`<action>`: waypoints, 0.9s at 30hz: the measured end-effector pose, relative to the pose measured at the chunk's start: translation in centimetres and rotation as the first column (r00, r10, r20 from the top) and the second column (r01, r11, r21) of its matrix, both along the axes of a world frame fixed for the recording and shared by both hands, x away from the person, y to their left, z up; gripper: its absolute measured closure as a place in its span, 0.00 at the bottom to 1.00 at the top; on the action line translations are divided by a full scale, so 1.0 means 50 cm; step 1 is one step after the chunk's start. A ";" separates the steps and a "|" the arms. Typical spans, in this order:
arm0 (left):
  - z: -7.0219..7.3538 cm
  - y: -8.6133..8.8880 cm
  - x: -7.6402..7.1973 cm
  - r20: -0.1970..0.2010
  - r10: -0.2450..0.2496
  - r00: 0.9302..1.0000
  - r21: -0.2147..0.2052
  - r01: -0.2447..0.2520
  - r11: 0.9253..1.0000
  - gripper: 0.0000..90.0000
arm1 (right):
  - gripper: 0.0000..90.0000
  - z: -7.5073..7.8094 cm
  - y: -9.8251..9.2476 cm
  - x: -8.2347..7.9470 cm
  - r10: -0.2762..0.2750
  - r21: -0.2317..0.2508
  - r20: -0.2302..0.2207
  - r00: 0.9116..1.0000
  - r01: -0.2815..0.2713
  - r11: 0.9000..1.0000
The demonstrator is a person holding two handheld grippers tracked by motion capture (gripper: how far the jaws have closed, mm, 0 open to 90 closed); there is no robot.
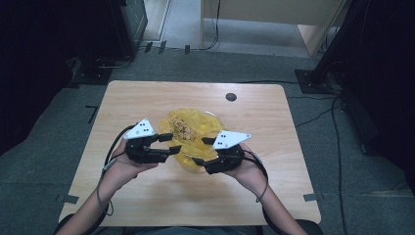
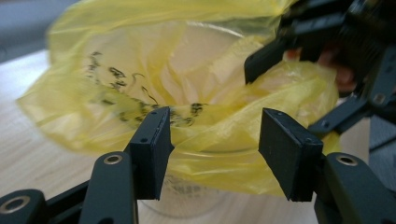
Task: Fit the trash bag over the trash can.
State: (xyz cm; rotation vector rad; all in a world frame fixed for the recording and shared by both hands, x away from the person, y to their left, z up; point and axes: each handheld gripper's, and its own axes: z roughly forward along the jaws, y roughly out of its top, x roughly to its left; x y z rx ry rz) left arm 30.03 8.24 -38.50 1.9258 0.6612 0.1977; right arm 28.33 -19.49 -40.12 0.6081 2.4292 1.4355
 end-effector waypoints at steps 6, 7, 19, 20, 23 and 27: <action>-0.036 0.015 0.021 -0.085 0.026 0.996 0.002 -0.026 1.000 0.39 | 0.21 -0.019 -0.005 0.005 -0.003 -0.032 -0.016 1.000 0.003 0.999; -0.040 0.017 0.026 -0.100 0.030 0.995 0.005 -0.029 1.000 0.39 | 0.21 -0.014 -0.009 0.005 0.014 -0.003 -0.030 0.999 -0.014 1.000; -0.038 0.009 0.052 -0.114 0.038 0.993 0.085 -0.028 0.996 0.43 | 0.48 0.117 -0.070 0.029 -0.040 0.188 0.116 0.992 0.017 0.982; -0.038 0.007 0.052 -0.106 0.036 0.994 0.093 -0.026 0.995 0.43 | 0.47 0.123 -0.062 0.037 -0.067 0.139 0.142 0.988 0.047 0.989; -0.038 0.006 0.053 -0.101 0.021 0.995 0.098 -0.011 0.995 0.44 | 0.40 0.116 -0.043 0.087 -0.066 -0.004 0.186 0.980 0.068 0.998; -0.042 0.010 0.062 -0.099 0.001 0.995 0.096 0.008 0.995 0.45 | 0.35 0.075 -0.038 0.170 -0.105 -0.052 0.063 0.993 0.108 0.993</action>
